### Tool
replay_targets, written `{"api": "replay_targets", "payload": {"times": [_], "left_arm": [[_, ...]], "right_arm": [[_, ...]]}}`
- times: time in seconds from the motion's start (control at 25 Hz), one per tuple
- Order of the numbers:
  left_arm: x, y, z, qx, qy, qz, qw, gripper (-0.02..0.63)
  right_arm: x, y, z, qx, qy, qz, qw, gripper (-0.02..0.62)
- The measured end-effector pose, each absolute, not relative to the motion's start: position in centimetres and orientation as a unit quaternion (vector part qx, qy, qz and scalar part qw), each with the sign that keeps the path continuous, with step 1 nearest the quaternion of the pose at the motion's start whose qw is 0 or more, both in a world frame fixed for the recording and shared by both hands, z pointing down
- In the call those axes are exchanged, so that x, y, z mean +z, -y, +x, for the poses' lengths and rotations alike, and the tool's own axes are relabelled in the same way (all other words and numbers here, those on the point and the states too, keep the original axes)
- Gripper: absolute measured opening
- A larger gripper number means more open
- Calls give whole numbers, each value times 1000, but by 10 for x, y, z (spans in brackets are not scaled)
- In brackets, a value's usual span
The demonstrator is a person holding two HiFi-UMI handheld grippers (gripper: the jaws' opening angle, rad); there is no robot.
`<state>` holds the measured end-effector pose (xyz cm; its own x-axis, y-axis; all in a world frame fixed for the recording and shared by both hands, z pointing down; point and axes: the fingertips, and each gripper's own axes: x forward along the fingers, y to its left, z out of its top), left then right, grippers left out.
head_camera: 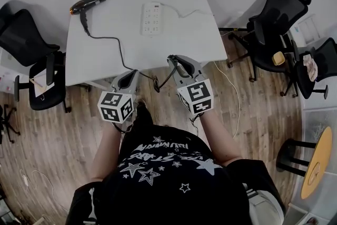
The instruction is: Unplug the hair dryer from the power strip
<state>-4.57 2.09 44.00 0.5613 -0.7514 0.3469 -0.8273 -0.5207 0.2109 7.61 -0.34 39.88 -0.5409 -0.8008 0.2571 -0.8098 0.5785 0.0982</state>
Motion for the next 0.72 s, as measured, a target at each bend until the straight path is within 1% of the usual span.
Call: {"api": "replay_targets", "payload": {"times": [0.72], "left_arm": [[427, -88, -49, 88, 484, 854, 170, 7]], "right_arm": [[419, -64, 94, 28, 870, 466, 161, 71]]}}
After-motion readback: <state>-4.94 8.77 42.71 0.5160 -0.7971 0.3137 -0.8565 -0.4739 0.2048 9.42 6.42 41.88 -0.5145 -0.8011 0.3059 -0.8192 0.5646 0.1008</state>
